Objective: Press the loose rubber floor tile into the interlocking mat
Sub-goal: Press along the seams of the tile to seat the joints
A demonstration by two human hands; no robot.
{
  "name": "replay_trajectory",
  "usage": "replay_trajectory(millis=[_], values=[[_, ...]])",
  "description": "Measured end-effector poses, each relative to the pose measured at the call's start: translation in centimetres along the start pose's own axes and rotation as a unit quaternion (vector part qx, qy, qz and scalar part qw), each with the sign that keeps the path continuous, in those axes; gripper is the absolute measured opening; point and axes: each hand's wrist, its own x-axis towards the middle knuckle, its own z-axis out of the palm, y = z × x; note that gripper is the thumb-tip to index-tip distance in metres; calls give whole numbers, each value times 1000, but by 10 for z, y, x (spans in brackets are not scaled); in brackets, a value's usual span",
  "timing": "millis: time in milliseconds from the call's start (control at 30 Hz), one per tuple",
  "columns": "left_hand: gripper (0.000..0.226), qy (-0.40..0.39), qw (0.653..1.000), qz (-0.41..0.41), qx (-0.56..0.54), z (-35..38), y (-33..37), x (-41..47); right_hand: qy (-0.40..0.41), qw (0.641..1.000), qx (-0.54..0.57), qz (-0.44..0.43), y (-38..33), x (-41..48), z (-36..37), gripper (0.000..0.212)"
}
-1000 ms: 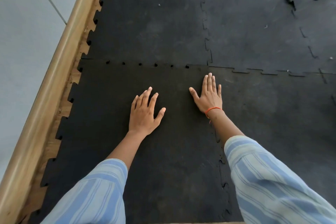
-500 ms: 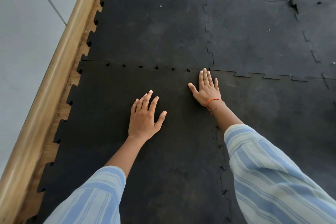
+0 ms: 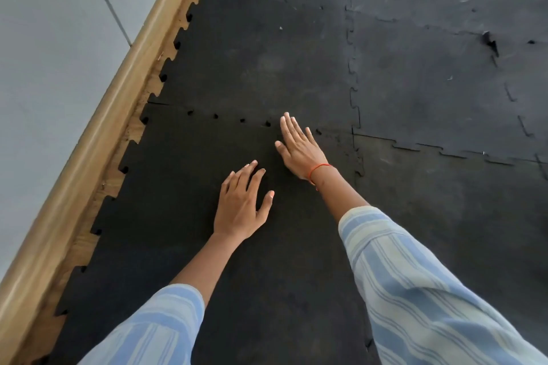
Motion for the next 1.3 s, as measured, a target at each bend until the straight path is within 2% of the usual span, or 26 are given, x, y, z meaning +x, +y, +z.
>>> replay_trajectory(millis=[200, 333, 367, 533, 633, 767, 833, 900, 1000, 1133, 1200, 1300], values=[[44, 27, 997, -27, -60, -2, -8, 1, -8, 1000, -19, 22, -7, 9, 19, 60], [43, 50, 994, -42, -88, -5, -15, 16, 18, 982, 183, 37, -17, 11, 6, 60], [43, 59, 993, -49, -94, -6, -21, 25, 28, 978, 204, 31, -20, 9, 6, 61], [52, 41, 995, -42, -78, -18, -63, 81, 65, 992, 110, 8, -20, 8, 22, 66], [57, 17, 999, -31, -39, -16, -79, 96, 57, 990, 127, 10, -20, 13, 22, 67], [59, 3, 1000, -23, -14, -13, -81, 100, 12, 995, 91, 30, -21, 16, 17, 68], [59, -10, 999, -22, -22, -18, -79, 101, -9, 992, 123, 38, -28, 18, 10, 70], [59, -27, 999, -23, -37, -22, -81, 103, -16, 985, 169, 17, -43, 20, 6, 71], [58, -32, 998, -11, -44, -23, -88, 104, -15, 989, 141, -28, -67, 20, 20, 71], [53, -67, 989, -49, -123, -31, -95, 111, -7, 995, 98, -26, -68, 24, 28, 70], [53, -14, 988, -103, -112, -36, -107, 111, -11, 994, 107, -22, -62, 22, 26, 71], [56, 39, 985, -162, -38, -37, -125, 107, 48, 995, 83, 33, -43, 13, 27, 72]])
